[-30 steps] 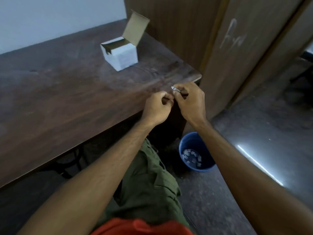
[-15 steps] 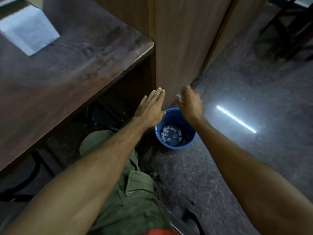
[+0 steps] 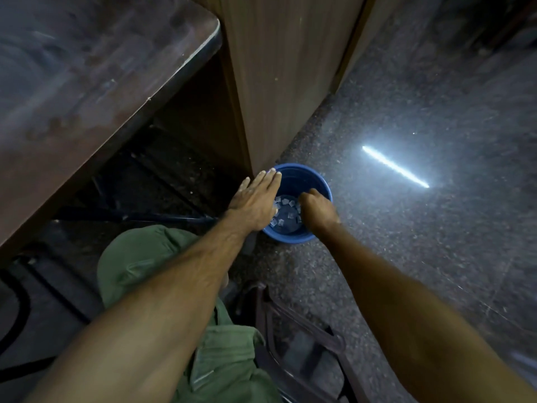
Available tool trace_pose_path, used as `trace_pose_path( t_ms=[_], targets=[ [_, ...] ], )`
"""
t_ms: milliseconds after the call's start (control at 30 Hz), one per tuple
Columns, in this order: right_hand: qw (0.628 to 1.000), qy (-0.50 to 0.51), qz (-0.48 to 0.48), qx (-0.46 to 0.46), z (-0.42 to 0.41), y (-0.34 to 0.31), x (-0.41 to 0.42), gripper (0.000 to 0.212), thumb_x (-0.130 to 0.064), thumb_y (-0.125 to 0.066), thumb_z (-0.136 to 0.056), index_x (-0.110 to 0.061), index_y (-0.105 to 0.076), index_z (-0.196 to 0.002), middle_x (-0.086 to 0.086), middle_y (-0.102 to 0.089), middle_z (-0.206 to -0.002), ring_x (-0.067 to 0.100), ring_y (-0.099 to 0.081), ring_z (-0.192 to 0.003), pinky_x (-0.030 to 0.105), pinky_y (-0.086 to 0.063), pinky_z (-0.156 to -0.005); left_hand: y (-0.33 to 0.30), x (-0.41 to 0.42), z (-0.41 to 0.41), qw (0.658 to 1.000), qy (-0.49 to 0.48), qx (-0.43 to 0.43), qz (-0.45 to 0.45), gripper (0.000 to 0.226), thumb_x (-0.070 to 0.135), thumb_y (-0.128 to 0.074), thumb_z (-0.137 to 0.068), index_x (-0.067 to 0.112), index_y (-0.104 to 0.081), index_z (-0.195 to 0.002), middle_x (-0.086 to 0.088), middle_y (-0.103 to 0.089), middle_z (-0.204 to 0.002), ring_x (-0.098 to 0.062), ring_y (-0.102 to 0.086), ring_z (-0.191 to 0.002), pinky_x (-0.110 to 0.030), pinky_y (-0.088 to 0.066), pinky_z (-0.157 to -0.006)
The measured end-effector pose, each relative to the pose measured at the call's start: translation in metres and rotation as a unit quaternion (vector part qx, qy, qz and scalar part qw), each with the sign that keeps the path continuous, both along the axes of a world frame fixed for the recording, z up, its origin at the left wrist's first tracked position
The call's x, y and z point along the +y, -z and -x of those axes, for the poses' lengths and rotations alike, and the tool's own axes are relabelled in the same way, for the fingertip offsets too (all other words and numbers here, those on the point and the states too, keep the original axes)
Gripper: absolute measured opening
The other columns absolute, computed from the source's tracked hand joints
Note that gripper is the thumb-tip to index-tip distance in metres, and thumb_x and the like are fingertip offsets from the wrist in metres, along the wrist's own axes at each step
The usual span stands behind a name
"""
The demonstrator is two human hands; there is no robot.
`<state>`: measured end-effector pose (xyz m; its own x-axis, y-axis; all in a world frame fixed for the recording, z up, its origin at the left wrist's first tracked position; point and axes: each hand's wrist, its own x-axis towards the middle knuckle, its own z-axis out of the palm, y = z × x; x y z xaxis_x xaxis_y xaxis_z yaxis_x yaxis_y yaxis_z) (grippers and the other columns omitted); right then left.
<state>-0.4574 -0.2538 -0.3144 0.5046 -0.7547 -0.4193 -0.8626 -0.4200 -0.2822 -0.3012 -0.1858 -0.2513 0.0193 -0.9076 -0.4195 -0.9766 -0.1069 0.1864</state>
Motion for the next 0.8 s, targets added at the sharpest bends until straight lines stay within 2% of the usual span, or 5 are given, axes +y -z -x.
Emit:
trace_pose_path(
  t_ms=[167, 333, 567, 800],
  targets=[
    [0.998, -0.006, -0.032, 0.056, -0.001, 0.016, -0.003, 0.039, -0.024, -0.050, -0.094, -0.014, -0.048, -0.132, 0.011, -0.049, -0.123, 0.030, -0.054, -0.109, 0.044, -0.050, -0.086, 0.006, -0.004, -0.002, 1.000, 0.003, -0.017, -0.010, 0.081, 0.036, -0.052, -0.095, 0.013, 0.000, -0.153, -0.003, -0.001, -0.162, -0.020, -0.005, -0.149, -0.045, -0.012, -0.118],
    [0.997, -0.012, -0.050, 0.062, -0.003, 0.025, -0.007, 0.048, -0.027, -0.053, -0.093, -0.014, -0.041, -0.138, 0.012, -0.046, -0.129, 0.031, -0.050, -0.114, 0.045, -0.047, -0.092, 0.010, -0.006, -0.001, 1.000, 0.003, -0.006, -0.016, 0.082, 0.036, -0.054, -0.094, 0.013, -0.001, -0.153, -0.003, -0.002, -0.162, -0.021, -0.006, -0.148, -0.046, -0.013, -0.119],
    [0.995, -0.007, -0.074, 0.072, -0.009, 0.026, -0.012, 0.046, -0.026, -0.048, -0.096, -0.013, -0.040, -0.139, 0.012, -0.043, -0.133, 0.030, -0.048, -0.117, 0.046, -0.046, -0.098, 0.015, -0.004, 0.000, 0.999, 0.000, 0.004, -0.036, 0.081, 0.035, -0.053, -0.095, 0.013, -0.001, -0.153, -0.003, -0.002, -0.162, -0.021, -0.007, -0.148, -0.046, -0.014, -0.119],
    [0.992, -0.026, -0.096, 0.076, -0.009, 0.025, -0.009, 0.036, -0.023, -0.049, -0.095, -0.011, -0.052, -0.129, 0.013, -0.044, -0.131, 0.029, -0.051, -0.113, 0.044, -0.045, -0.100, 0.015, 0.001, -0.005, 0.999, -0.013, 0.016, -0.043, 0.077, 0.034, -0.052, -0.095, 0.013, -0.005, -0.153, -0.003, -0.007, -0.162, -0.020, -0.009, -0.148, -0.046, -0.013, -0.119]
  ],
)
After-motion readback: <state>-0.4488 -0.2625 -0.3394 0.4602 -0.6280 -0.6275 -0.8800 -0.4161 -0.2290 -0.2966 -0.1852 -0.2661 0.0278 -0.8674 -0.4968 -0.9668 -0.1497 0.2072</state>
